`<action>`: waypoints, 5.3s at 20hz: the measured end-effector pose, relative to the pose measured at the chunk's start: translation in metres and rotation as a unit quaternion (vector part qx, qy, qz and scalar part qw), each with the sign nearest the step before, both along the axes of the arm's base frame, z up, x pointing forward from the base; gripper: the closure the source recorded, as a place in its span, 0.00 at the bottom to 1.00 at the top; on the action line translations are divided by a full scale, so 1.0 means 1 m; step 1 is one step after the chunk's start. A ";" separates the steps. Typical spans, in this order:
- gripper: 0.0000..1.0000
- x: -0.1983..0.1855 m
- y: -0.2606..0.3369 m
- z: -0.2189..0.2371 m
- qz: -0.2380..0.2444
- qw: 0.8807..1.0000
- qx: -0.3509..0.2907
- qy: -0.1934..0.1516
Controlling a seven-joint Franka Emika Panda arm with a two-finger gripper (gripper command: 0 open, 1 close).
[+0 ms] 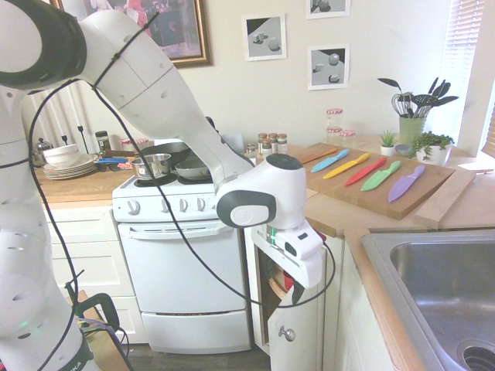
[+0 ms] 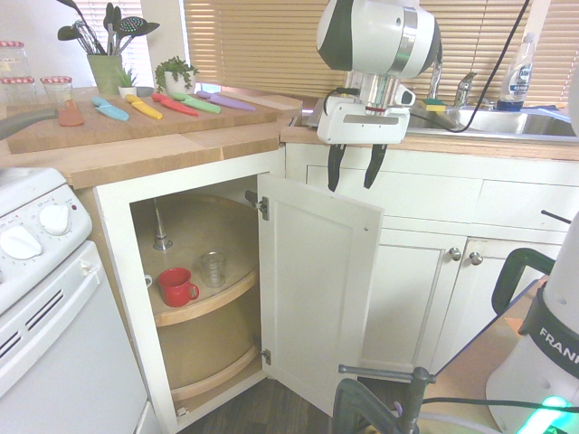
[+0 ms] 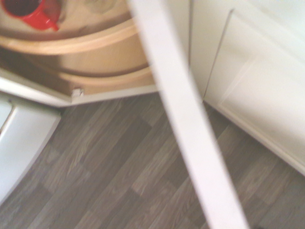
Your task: Close the cabinet
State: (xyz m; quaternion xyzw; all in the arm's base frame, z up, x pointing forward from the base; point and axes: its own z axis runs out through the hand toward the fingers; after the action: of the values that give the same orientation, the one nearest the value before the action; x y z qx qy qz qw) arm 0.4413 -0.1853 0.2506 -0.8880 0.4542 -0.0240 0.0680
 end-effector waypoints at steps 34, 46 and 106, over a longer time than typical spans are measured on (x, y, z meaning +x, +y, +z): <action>1.00 0.041 -0.046 -0.081 -0.006 0.999 0.006 -0.036; 1.00 0.042 -0.046 -0.084 0.000 0.999 0.007 -0.035; 1.00 0.153 0.226 -0.022 0.199 0.974 -0.106 0.033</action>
State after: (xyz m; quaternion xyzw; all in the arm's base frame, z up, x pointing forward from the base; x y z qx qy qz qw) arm 0.5943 0.0407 0.2286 -0.9629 0.2656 -0.0287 -0.0384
